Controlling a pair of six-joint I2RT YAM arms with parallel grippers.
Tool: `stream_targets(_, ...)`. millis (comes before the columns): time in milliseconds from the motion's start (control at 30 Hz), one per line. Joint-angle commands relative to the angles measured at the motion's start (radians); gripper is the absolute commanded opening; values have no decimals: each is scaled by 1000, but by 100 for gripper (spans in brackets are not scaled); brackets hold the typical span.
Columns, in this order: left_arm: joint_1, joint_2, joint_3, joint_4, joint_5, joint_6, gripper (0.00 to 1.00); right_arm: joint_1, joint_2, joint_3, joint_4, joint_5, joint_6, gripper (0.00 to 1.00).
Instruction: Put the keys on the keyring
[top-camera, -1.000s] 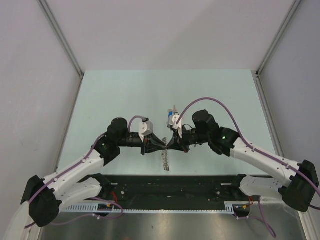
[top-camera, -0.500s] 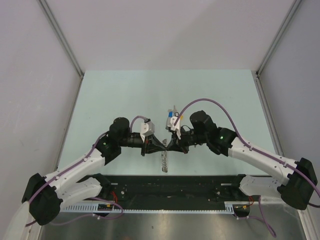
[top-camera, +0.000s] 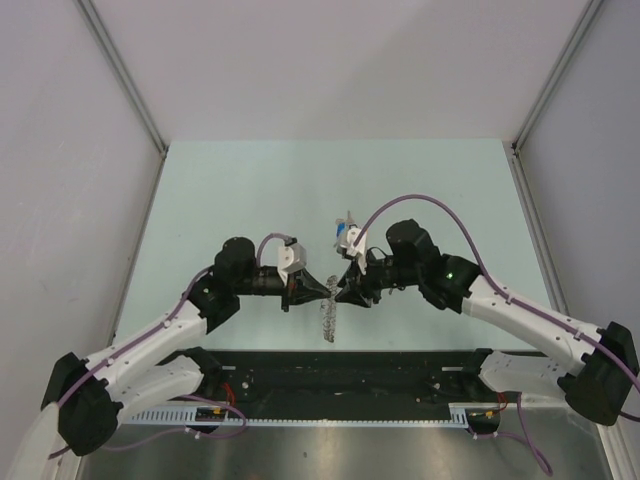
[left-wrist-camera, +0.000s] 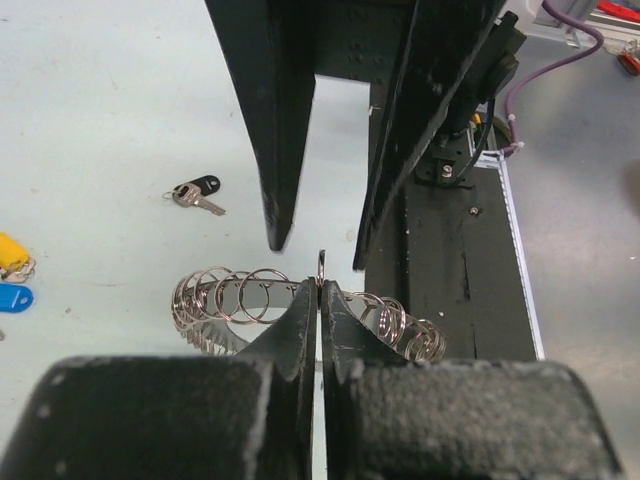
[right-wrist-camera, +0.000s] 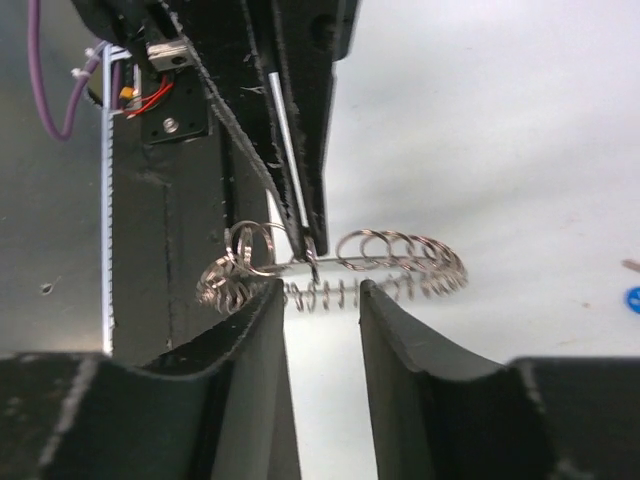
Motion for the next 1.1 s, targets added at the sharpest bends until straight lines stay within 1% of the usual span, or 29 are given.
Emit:
stream_targets(0, -6, -32, -23, 79, -63, -59, 0, -31, -62, 27, 2, 56, 53, 43)
stream_targets(67, 0, -43, -32, 79, -104, -78, 0, -37, -75, 8, 8, 89, 72, 46)
stream_targets(100, 8, -46, -37, 77, -139, -96, 0, -47, -91, 2, 14, 132, 87, 47)
stream_targets(233, 60, -77, -46, 54, -167, -131, 0, -76, -139, -70, 43, 255, 193, 60)
stream_targets(267, 85, -86, -45, 28, -169, -130, 0, -80, -147, -80, 53, 316, 210, 63)
stream_targets(300, 98, -103, -42, 16, -172, -128, 0, -93, -164, -96, 59, 332, 210, 66)
stream_targets(333, 111, -109, -34, 4, -184, -127, 0, -100, -170, -108, 65, 347, 240, 73)
stream_targets(367, 132, -114, -29, -24, -186, -118, 0, -105, -176, -143, 86, 399, 283, 77)
stream_targets(433, 155, -120, -14, -47, -189, -105, 0, -116, -188, -171, 103, 439, 316, 82)
stream_targets(467, 172, -124, -13, -56, -189, -98, 0, -119, -187, -186, 113, 503, 363, 82)
stream_targets(533, 183, -126, -6, -59, -195, -92, 0, -138, -153, -209, 105, 566, 408, 81)
stream_targets(567, 191, -126, -6, -58, -211, -87, 0, -143, -141, -217, 102, 638, 449, 80)
stream_targets(700, 200, -132, -16, -46, -221, -95, 0, -163, -55, -255, 134, 769, 510, 77)
stream_targets(833, 200, -154, -25, -53, -232, -93, 0, -203, 49, -291, 223, 778, 524, 70)
stream_targets(900, 200, -170, -25, -72, -245, -86, 0, -214, 89, -308, 293, 771, 527, 69)
stream_targets(967, 200, -178, -26, -78, -248, -81, 0, -217, 102, -343, 364, 755, 534, 69)
stream_targets(1033, 200, -186, -28, -78, -252, -82, 0, -218, 103, -370, 396, 765, 538, 64)
stream_targets(1067, 200, -187, -26, -79, -250, -78, 0, -218, 102, -398, 425, 775, 535, 64)
